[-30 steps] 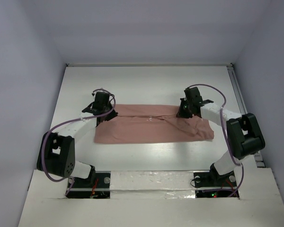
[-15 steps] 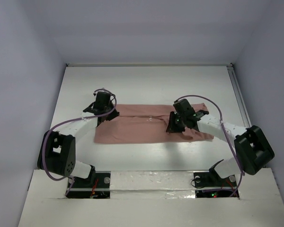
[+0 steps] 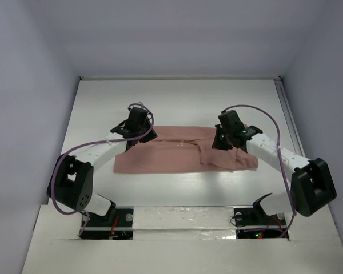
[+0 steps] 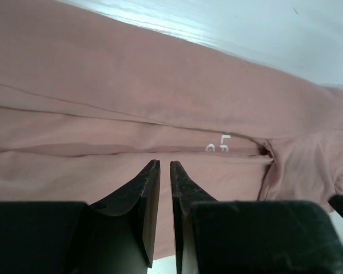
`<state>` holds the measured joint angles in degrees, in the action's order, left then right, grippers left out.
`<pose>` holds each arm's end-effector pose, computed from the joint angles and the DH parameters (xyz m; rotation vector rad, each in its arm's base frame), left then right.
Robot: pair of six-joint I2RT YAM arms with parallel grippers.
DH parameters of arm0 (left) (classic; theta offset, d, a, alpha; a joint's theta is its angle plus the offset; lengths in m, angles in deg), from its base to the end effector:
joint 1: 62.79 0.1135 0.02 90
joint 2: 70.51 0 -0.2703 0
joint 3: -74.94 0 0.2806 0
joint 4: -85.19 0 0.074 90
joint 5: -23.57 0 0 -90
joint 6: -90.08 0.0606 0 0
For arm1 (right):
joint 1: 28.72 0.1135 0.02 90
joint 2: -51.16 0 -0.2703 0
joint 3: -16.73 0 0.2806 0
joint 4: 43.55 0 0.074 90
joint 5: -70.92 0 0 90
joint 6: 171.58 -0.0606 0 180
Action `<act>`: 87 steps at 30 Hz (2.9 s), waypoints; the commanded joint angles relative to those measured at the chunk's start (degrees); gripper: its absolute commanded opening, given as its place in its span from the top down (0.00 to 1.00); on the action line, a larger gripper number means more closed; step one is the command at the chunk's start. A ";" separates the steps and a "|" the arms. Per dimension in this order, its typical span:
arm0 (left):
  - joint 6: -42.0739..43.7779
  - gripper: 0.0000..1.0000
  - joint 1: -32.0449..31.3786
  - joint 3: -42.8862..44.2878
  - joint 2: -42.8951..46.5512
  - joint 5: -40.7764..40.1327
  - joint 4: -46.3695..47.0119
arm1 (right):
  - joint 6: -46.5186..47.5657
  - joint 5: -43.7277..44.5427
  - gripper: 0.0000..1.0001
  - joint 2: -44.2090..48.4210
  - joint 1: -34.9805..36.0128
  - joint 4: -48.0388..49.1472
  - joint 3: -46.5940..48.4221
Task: Fold and stack the t-shirts
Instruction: Fold the tshirt
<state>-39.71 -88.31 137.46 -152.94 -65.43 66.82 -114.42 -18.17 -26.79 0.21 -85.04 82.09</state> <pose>0.3189 -0.1534 0.2025 -0.2780 2.2997 -0.6228 0.2774 0.1522 0.2077 0.0941 2.5637 0.4094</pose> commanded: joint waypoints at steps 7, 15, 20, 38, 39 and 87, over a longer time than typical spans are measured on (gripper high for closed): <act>0.68 0.90 -4.28 3.71 -4.31 -3.10 1.18 | -1.88 -6.97 1.00 -3.97 -1.07 6.30 -7.22; 4.81 0.90 -0.78 7.74 -9.14 -7.59 -0.39 | 3.04 -3.80 0.74 0.79 -17.30 3.56 -0.20; 5.86 0.89 3.36 12.13 -12.48 -5.04 -0.04 | 5.68 -8.11 0.73 -7.36 -32.41 7.78 5.51; 6.57 0.89 17.34 7.40 -19.25 4.54 2.59 | -0.73 -15.59 0.85 -22.86 -39.39 19.12 9.04; 6.31 0.90 17.34 6.96 -19.34 4.80 2.59 | -0.82 -15.32 0.88 -22.94 -39.39 19.39 8.78; 6.13 1.00 2.31 13.38 14.58 -0.38 -10.93 | -5.22 -18.21 0.94 -62.79 -19.18 2.38 64.73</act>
<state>-33.37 -85.90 150.44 -141.86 -63.97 59.17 -120.58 -36.42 -76.56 -21.78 -76.71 123.49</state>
